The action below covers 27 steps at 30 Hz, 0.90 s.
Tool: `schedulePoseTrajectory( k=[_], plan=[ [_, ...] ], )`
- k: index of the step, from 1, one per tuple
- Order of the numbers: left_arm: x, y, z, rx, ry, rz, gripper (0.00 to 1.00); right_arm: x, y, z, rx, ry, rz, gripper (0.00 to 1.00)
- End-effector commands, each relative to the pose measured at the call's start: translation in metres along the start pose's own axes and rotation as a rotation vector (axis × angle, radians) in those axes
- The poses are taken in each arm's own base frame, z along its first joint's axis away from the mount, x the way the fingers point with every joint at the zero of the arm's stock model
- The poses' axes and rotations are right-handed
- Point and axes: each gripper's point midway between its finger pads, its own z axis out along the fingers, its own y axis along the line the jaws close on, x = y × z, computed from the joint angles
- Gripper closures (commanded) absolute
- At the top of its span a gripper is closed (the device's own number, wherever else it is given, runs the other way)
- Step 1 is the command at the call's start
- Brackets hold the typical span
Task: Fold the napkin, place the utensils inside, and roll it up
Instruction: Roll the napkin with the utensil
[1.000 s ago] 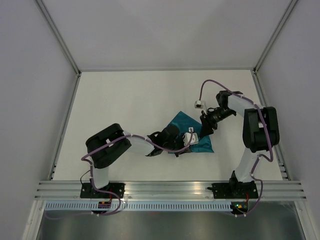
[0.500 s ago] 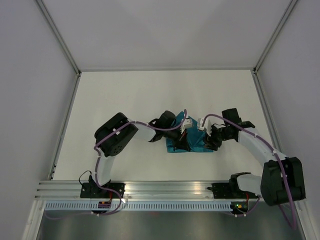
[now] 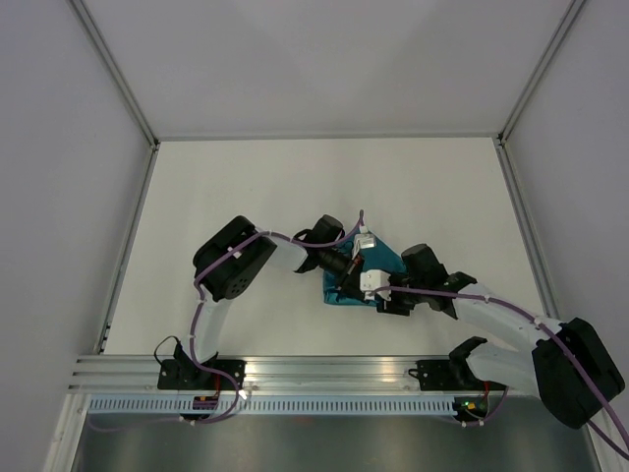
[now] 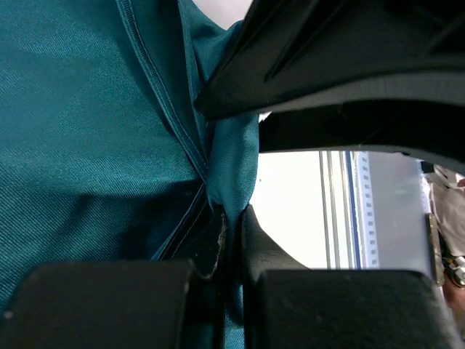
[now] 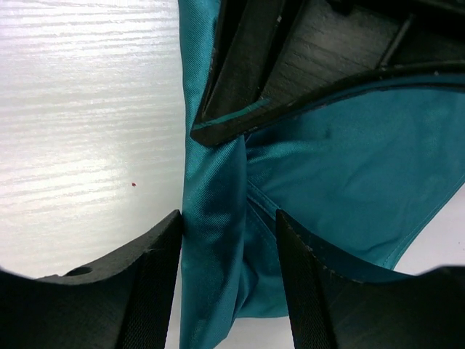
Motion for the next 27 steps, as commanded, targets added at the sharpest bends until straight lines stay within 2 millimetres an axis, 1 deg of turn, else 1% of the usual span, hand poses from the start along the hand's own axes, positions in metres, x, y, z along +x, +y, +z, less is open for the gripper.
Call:
schedulePoseTrajectory(
  k=[1, 5, 7, 9, 13, 14, 15, 16, 17, 18, 19, 20, 21, 22, 23, 24, 25, 27],
  plan=[
    [0.078, 0.023, -0.001, -0.107, 0.156, -0.276, 0.98, -0.007, -0.010, 0.004, 0.067, -0.004, -0.027, 0.40],
    [0.076, 0.022, -0.001, -0.102, 0.156, -0.281, 0.98, -0.012, 0.001, 0.012, 0.041, -0.002, -0.046, 0.45],
    [0.075, 0.022, -0.001, -0.100, 0.156, -0.283, 0.98, -0.011, 0.004, 0.015, 0.032, 0.008, -0.055, 0.46],
    [0.075, 0.022, -0.001, -0.099, 0.156, -0.284, 0.98, -0.012, 0.004, 0.017, 0.034, 0.009, -0.064, 0.49],
    [0.074, 0.021, -0.001, -0.092, 0.155, -0.284, 0.98, -0.007, 0.008, 0.021, 0.015, 0.035, -0.067, 0.55],
    [0.074, 0.021, -0.002, -0.089, 0.154, -0.284, 0.98, -0.006, 0.009, 0.022, 0.013, 0.039, -0.066, 0.58],
    [0.070, 0.020, -0.003, -0.086, 0.152, -0.277, 0.94, -0.002, 0.011, 0.024, 0.000, 0.055, -0.062, 0.67],
    [0.070, 0.020, -0.003, -0.086, 0.152, -0.276, 0.94, -0.002, 0.011, 0.024, 0.000, 0.055, -0.062, 0.70],
    [0.068, 0.019, -0.003, -0.089, 0.149, -0.270, 0.88, 0.000, 0.012, 0.024, -0.009, 0.063, -0.060, 0.73],
    [0.063, 0.018, -0.005, -0.094, 0.139, -0.259, 0.85, 0.001, 0.013, 0.024, -0.015, 0.069, -0.058, 0.79],
    [0.060, 0.018, -0.006, -0.102, 0.135, -0.252, 0.77, 0.002, 0.014, 0.024, -0.024, 0.075, -0.056, 0.81],
    [0.057, 0.018, -0.007, -0.109, 0.128, -0.246, 0.73, 0.002, 0.016, 0.025, -0.042, 0.084, -0.054, 0.83],
    [0.047, 0.015, -0.010, -0.114, 0.112, -0.222, 0.71, 0.003, 0.018, 0.025, -0.053, 0.088, -0.052, 0.85],
    [0.042, 0.015, -0.011, -0.125, 0.103, -0.208, 0.66, 0.004, 0.019, 0.025, -0.061, 0.094, -0.046, 0.88],
    [0.037, 0.012, -0.013, -0.127, 0.094, -0.194, 0.65, 0.005, 0.022, 0.025, -0.080, 0.101, -0.041, 0.89],
    [0.024, 0.008, -0.015, -0.129, 0.073, -0.163, 0.63, 0.005, 0.023, 0.025, -0.094, 0.105, -0.036, 0.89],
    [0.018, 0.007, -0.017, -0.141, 0.062, -0.149, 0.62, 0.007, 0.027, 0.024, -0.114, 0.117, -0.026, 0.89],
    [-0.001, 0.001, -0.022, -0.150, 0.030, -0.102, 0.62, 0.006, 0.031, 0.026, -0.161, 0.128, -0.008, 0.89]
  ],
)
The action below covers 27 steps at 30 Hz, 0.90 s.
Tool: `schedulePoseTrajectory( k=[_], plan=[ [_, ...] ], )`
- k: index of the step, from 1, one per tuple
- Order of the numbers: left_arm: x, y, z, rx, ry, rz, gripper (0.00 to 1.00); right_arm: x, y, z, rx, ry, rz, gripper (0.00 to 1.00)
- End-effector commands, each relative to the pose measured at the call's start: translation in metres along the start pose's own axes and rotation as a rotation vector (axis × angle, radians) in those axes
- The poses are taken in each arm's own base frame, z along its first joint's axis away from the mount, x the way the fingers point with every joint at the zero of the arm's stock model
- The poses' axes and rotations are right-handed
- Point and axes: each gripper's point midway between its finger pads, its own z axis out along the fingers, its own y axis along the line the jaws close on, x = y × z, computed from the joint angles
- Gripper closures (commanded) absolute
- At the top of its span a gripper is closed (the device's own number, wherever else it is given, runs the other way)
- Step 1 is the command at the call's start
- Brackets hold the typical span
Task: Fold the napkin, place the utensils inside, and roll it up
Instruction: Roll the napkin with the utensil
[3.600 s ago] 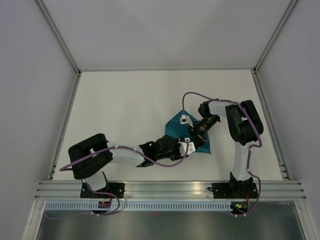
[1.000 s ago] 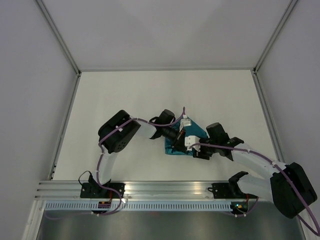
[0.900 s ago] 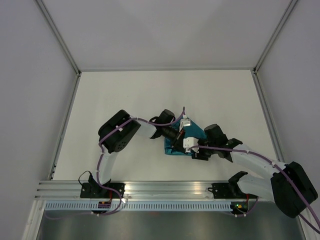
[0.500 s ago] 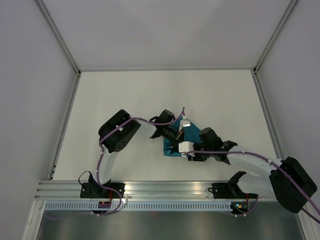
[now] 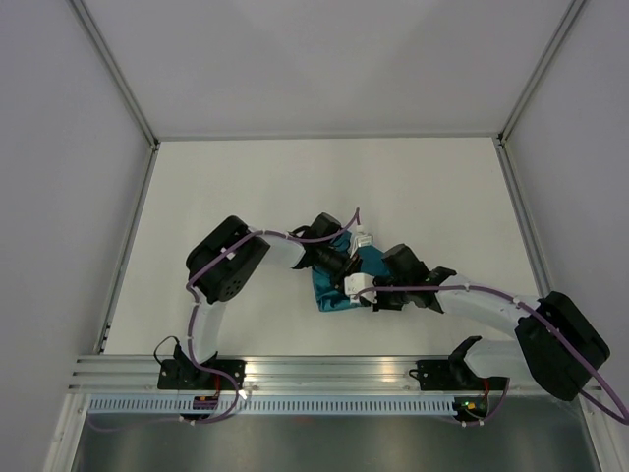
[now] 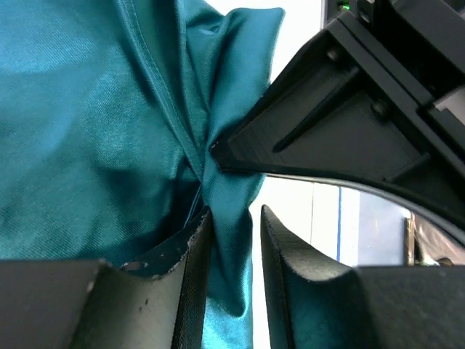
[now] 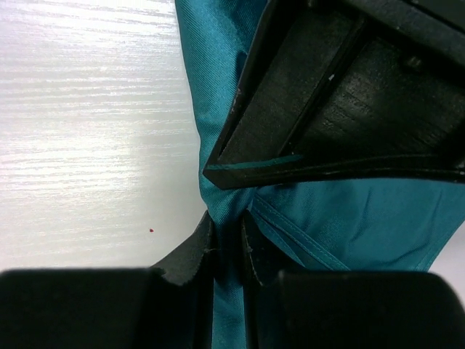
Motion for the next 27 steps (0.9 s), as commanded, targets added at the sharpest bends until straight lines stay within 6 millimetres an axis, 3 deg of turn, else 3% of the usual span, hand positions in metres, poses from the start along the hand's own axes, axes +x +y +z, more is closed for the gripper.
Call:
schedulePoseTrajectory(
  k=[1, 6, 7, 13, 17, 20, 21, 25, 27],
  plan=[
    [-0.010, 0.009, -0.012, -0.145, -0.022, 0.015, 0.62, 0.020, 0.021, 0.002, -0.120, 0.098, 0.056, 0.90],
    [-0.039, 0.023, -0.032, -0.334, -0.107, 0.054, 0.62, 0.018, 0.030, 0.003, -0.223, 0.123, 0.128, 0.94],
    [-0.046, 0.035, -0.040, -0.424, -0.146, 0.042, 0.62, 0.019, 0.034, 0.001, -0.244, 0.132, 0.141, 0.94],
    [-0.078, 0.047, -0.102, -0.685, -0.383, 0.034, 0.60, 0.020, 0.039, 0.000, -0.342, 0.149, 0.214, 0.94],
    [-0.089, 0.043, -0.138, -0.825, -0.488, 0.076, 0.59, 0.022, 0.035, 0.003, -0.393, 0.174, 0.275, 0.95],
    [-0.098, 0.032, -0.166, -0.919, -0.579, 0.107, 0.58, 0.025, 0.030, 0.006, -0.438, 0.187, 0.337, 0.96],
    [-0.109, 0.018, -0.177, -0.927, -0.634, 0.141, 0.58, 0.028, 0.026, 0.005, -0.451, 0.184, 0.356, 0.96],
    [-0.115, -0.006, -0.200, -0.964, -0.722, 0.220, 0.57, 0.032, 0.019, 0.006, -0.526, 0.186, 0.436, 0.96],
    [-0.108, -0.010, -0.203, -0.978, -0.722, 0.252, 0.57, 0.033, 0.010, 0.010, -0.542, 0.178, 0.468, 0.96]
  ],
)
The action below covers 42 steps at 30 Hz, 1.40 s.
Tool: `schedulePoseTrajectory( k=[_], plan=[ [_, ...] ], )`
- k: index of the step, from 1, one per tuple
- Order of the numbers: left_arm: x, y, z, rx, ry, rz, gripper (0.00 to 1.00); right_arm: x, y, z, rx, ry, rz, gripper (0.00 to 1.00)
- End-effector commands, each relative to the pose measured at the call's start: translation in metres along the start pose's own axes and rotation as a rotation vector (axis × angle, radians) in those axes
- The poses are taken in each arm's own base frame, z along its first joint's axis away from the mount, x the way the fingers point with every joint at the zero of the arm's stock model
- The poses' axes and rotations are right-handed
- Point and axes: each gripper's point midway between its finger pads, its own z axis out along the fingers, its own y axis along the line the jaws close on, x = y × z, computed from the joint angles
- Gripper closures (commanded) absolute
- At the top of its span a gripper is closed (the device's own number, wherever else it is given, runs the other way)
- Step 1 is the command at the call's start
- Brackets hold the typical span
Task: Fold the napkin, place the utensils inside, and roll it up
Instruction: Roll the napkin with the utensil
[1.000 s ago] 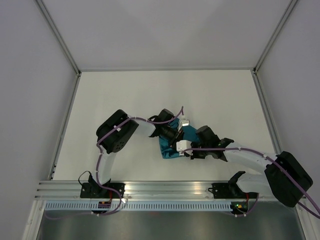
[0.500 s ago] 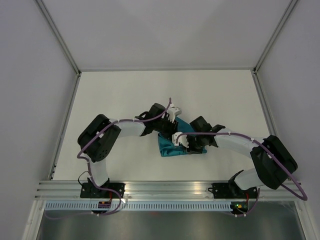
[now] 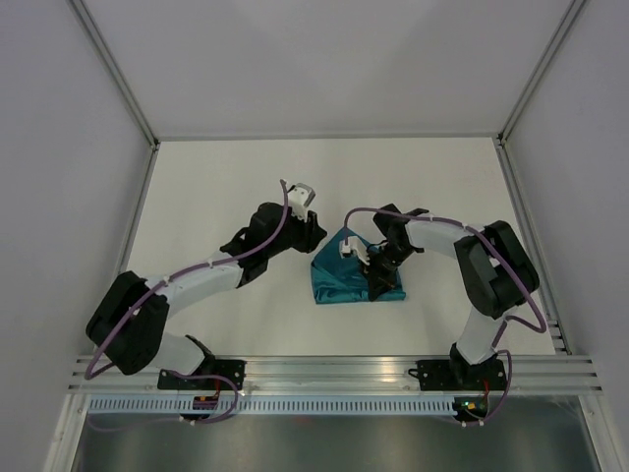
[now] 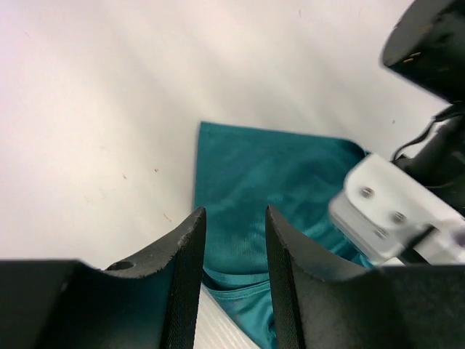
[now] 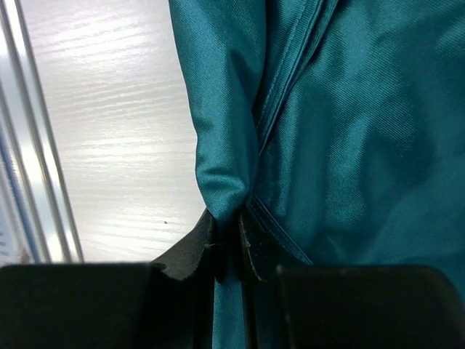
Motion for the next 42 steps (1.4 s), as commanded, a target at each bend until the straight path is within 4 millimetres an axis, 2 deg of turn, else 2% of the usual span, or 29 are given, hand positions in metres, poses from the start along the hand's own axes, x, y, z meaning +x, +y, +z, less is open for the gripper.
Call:
schedulePoseTrajectory(
  k=[1, 4, 5, 7, 8, 10, 11, 16, 21, 22, 23, 26, 32, 42],
  plan=[
    [-0.028, 0.004, -0.014, -0.040, -0.138, 0.046, 0.57, 0.045, 0.004, 0.015, -0.106, 0.133, 0.103, 0.96],
    [-0.025, -0.008, -0.023, -0.004, -0.168, 0.123, 0.56, 0.043, -0.004, 0.018, -0.122, 0.137, 0.133, 0.96],
    [-0.018, -0.021, -0.026, 0.023, -0.165, 0.165, 0.56, 0.041, -0.008, 0.019, -0.120, 0.136, 0.136, 0.96],
    [-0.013, -0.030, -0.027, 0.015, -0.177, 0.247, 0.55, 0.039, -0.012, 0.022, -0.130, 0.137, 0.150, 0.96],
    [-0.005, -0.044, -0.029, 0.044, -0.171, 0.305, 0.55, 0.039, -0.013, 0.023, -0.136, 0.140, 0.162, 0.96],
    [0.001, -0.053, -0.031, 0.044, -0.180, 0.389, 0.54, 0.040, -0.018, 0.026, -0.141, 0.152, 0.178, 0.96],
    [0.009, -0.067, -0.031, 0.075, -0.174, 0.423, 0.53, 0.041, -0.019, 0.027, -0.141, 0.154, 0.184, 0.96],
    [0.039, -0.092, -0.028, 0.156, -0.118, 0.553, 0.48, 0.042, -0.025, 0.028, -0.139, 0.149, 0.196, 0.96],
    [0.070, -0.119, -0.022, 0.259, -0.051, 0.655, 0.46, 0.043, -0.031, 0.029, -0.138, 0.150, 0.202, 0.96],
    [0.083, -0.120, -0.018, 0.271, -0.016, 0.678, 0.45, 0.043, -0.032, 0.029, -0.137, 0.149, 0.205, 0.96],
    [0.087, -0.130, -0.017, 0.294, -0.011, 0.702, 0.45, 0.043, -0.033, 0.029, -0.136, 0.148, 0.209, 0.96],
    [0.104, -0.137, -0.008, 0.304, 0.022, 0.784, 0.44, 0.046, -0.034, 0.030, -0.140, 0.147, 0.215, 0.96],
    [0.114, -0.137, 0.014, 0.278, 0.018, 0.853, 0.43, 0.050, -0.035, 0.031, -0.142, 0.156, 0.230, 0.96],
    [0.135, -0.142, 0.025, 0.300, 0.057, 0.937, 0.41, 0.054, -0.036, 0.032, -0.155, 0.157, 0.254, 0.96]
  ],
)
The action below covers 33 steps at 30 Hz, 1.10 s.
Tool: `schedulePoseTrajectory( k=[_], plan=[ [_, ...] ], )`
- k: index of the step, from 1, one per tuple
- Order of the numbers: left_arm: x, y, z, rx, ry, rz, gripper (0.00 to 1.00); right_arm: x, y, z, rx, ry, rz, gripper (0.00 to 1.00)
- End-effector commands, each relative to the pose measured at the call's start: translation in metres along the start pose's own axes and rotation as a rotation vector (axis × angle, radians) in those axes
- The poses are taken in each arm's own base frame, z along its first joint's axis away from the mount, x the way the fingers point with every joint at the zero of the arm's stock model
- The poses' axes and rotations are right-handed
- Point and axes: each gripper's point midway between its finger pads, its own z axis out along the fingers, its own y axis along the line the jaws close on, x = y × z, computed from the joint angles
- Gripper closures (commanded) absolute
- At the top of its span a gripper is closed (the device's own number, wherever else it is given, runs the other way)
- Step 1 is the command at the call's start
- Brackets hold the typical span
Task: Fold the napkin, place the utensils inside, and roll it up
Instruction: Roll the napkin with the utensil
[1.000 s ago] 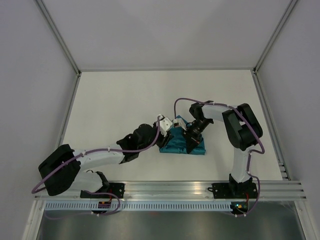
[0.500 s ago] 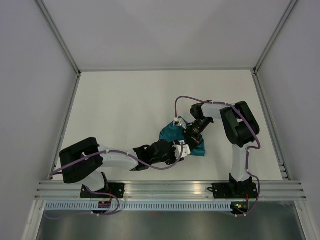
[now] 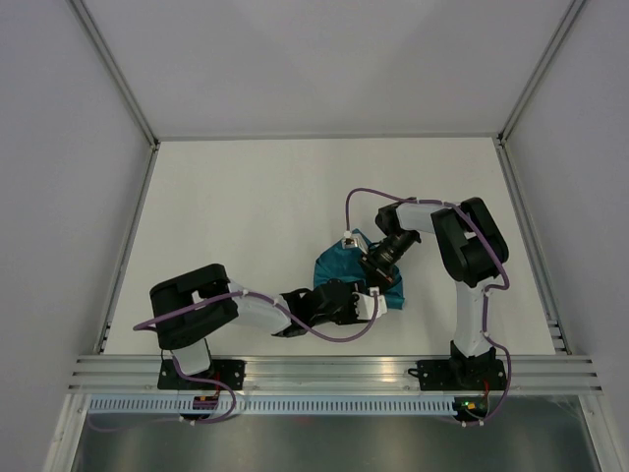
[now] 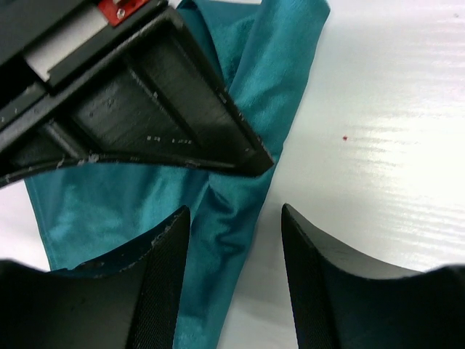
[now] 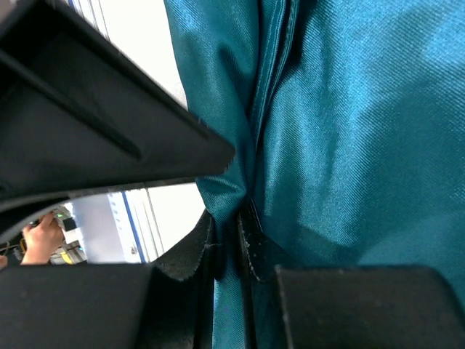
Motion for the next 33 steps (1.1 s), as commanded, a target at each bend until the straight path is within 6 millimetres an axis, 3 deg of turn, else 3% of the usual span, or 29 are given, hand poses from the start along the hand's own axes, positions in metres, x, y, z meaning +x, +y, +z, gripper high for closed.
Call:
schedulePoseTrajectory(
  k=[1, 8, 14, 17, 18, 22, 28, 29, 33],
  plan=[
    [-0.017, 0.001, 0.009, -0.007, -0.041, 0.079, 0.41, 0.031, -0.065, 0.008, 0.182, 0.162, -0.104, 0.96],
    [-0.008, -0.006, 0.017, 0.015, -0.020, 0.083, 0.41, 0.029, -0.066, 0.009, 0.165, 0.163, -0.088, 0.95],
    [0.007, -0.018, 0.019, 0.062, 0.023, 0.047, 0.50, 0.028, -0.065, 0.010, 0.153, 0.162, -0.080, 0.95],
    [0.015, -0.024, 0.019, 0.093, 0.051, 0.034, 0.67, 0.027, -0.065, 0.009, 0.155, 0.158, -0.082, 0.95],
    [0.017, -0.026, 0.020, 0.103, 0.058, 0.028, 0.78, 0.028, -0.064, 0.009, 0.154, 0.158, -0.078, 0.94],
    [0.021, -0.026, 0.020, 0.133, 0.075, -0.018, 0.95, 0.025, -0.063, 0.008, 0.156, 0.150, -0.081, 0.91],
    [0.031, -0.038, 0.018, 0.251, 0.109, -0.132, 0.98, 0.014, -0.056, 0.001, 0.168, 0.112, -0.102, 0.73],
    [0.032, -0.037, 0.017, 0.259, 0.110, -0.146, 0.98, 0.012, -0.056, -0.002, 0.172, 0.102, -0.104, 0.65],
    [0.035, -0.042, 0.014, 0.316, 0.115, -0.202, 0.98, -0.006, -0.045, -0.021, 0.196, 0.037, -0.136, 0.54]
  ],
)
